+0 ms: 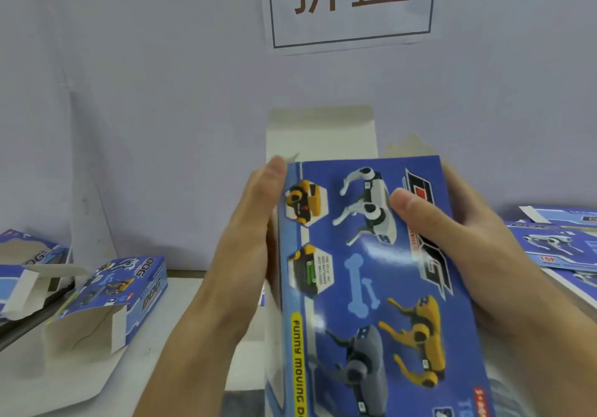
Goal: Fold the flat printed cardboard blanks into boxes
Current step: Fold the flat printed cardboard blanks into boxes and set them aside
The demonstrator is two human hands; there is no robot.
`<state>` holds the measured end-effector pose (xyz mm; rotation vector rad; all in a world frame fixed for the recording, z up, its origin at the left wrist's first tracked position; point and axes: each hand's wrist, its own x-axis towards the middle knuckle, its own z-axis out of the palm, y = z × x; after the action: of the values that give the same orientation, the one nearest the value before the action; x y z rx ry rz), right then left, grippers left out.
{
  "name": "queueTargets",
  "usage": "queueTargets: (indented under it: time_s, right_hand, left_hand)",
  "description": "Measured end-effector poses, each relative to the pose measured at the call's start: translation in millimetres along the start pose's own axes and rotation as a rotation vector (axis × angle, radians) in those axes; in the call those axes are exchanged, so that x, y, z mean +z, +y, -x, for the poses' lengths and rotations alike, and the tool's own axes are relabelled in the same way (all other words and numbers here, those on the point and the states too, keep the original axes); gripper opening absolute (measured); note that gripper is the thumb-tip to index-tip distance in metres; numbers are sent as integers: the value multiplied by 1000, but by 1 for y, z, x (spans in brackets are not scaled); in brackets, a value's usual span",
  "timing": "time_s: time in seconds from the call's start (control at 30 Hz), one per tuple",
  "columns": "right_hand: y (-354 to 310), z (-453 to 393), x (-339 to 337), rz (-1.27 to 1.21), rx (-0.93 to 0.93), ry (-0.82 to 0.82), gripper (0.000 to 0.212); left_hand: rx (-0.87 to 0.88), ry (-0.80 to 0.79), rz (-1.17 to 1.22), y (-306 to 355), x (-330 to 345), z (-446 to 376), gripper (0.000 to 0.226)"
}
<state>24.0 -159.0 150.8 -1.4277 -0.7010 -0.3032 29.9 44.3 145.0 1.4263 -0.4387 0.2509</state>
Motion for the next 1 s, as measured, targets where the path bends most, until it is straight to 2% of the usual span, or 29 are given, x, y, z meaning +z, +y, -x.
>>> queueTargets:
  time_s: [0.07, 0.2, 0.3, 0.37, 0.53, 0.67, 0.77, 0.87, 1.0]
  right_hand:
    - [-1, -1, 7, 32, -34, 13, 44]
    - [8, -6, 15, 75, -71, 89, 52]
    - [21, -10, 15, 184, -64, 148, 58]
    - [29, -11, 12, 183, -28, 127, 55]
    - [40, -12, -1, 209, 102, 51, 34]
    - [44, -16, 12, 156, 163, 214, 48]
    - [43, -18, 24, 59, 191, 319, 50]
    - [40, -17, 27, 24, 199, 292, 31]
    - [43, -16, 29, 16, 251, 254, 11]
  left_hand:
    - [52, -19, -28, 6, -1, 2, 68]
    - [198, 58, -52, 4, 3, -1, 53]
    - [283, 107, -91, -3, 4, -3, 31]
    - [316, 130, -82, -8, 4, -4, 21]
    - [234, 150, -229, -21, 11, -8, 33]
    - [165, 94, -288, -26, 16, -8, 33]
    - [138, 197, -178, -24, 20, -8, 44]
    - [116, 342, -152, -24, 19, -10, 34]
    - [93, 384, -144, -24, 14, -13, 22]
